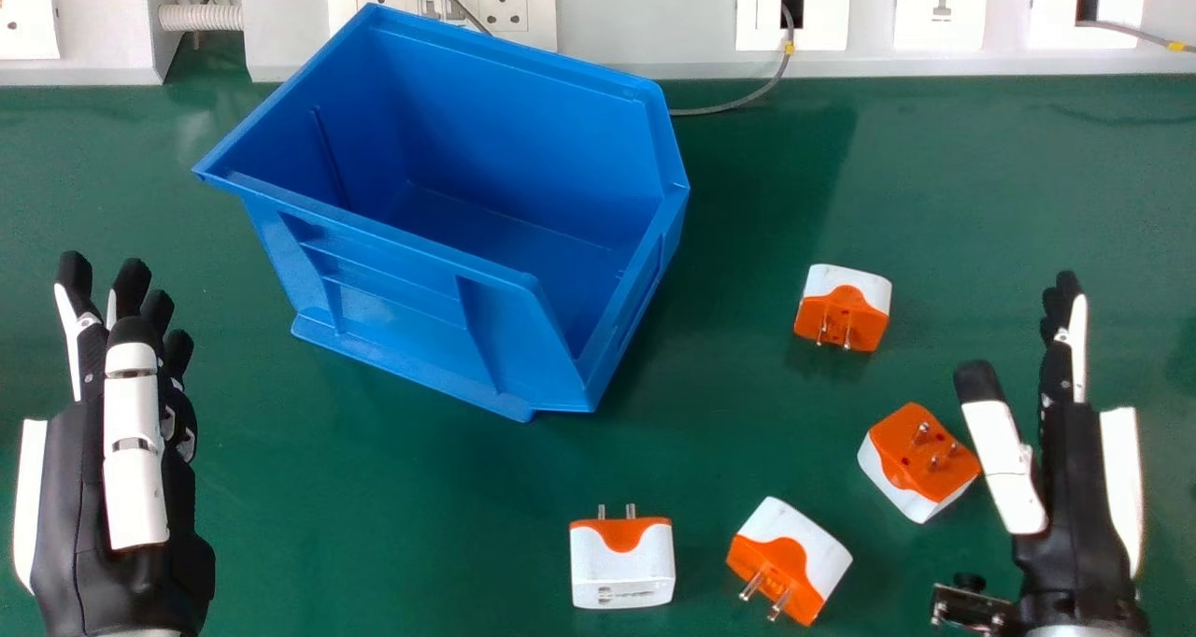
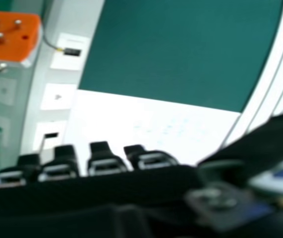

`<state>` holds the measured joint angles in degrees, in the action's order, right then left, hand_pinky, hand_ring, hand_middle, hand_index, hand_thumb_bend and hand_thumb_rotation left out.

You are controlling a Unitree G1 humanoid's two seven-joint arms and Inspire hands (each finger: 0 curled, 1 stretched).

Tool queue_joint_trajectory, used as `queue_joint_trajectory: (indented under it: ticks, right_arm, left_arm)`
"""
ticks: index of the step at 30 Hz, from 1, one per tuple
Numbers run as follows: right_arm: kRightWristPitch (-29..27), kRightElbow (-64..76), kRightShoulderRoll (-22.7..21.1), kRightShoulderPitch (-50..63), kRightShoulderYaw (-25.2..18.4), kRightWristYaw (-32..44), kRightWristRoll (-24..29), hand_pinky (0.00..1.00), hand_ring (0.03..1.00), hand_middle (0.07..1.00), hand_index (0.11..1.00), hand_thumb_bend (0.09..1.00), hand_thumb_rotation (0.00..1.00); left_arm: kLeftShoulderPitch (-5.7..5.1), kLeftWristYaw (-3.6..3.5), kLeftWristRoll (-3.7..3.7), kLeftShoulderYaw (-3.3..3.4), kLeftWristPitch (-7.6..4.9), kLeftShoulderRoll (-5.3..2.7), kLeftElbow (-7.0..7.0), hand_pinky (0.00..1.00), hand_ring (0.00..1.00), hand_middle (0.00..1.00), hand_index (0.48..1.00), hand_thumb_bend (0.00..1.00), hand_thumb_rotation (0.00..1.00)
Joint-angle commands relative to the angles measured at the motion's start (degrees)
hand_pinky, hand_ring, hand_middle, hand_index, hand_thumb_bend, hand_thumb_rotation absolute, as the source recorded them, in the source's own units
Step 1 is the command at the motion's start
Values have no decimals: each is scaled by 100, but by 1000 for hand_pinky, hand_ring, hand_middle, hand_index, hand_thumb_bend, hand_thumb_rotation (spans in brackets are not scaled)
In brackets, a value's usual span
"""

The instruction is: Pick all objects and put in blue box

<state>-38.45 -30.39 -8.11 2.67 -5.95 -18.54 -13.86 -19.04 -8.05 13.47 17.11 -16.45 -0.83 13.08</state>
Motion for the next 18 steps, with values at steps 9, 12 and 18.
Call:
queue_joint_trajectory:
  ticks: [9,12,18]
  right_arm:
    - [-97,345,-176,291,-70,-17,-47,1000,1000,1000,1000,654,1000]
    - [-82,398,-204,366,-63,-8,-64,1000,1000,1000,1000,641,1000]
    - [34,491,-324,503,-45,-101,-316,1000,1000,1000,1000,650,1000]
  left_arm:
    - [-265,154,-176,-79,-188,8,184,1000,1000,1000,998,161,998]
    - [-319,143,-139,-101,-201,12,218,1000,1000,1000,998,164,1000]
    - [-458,178,-183,-135,-176,-2,313,1000,1000,1000,996,171,1000]
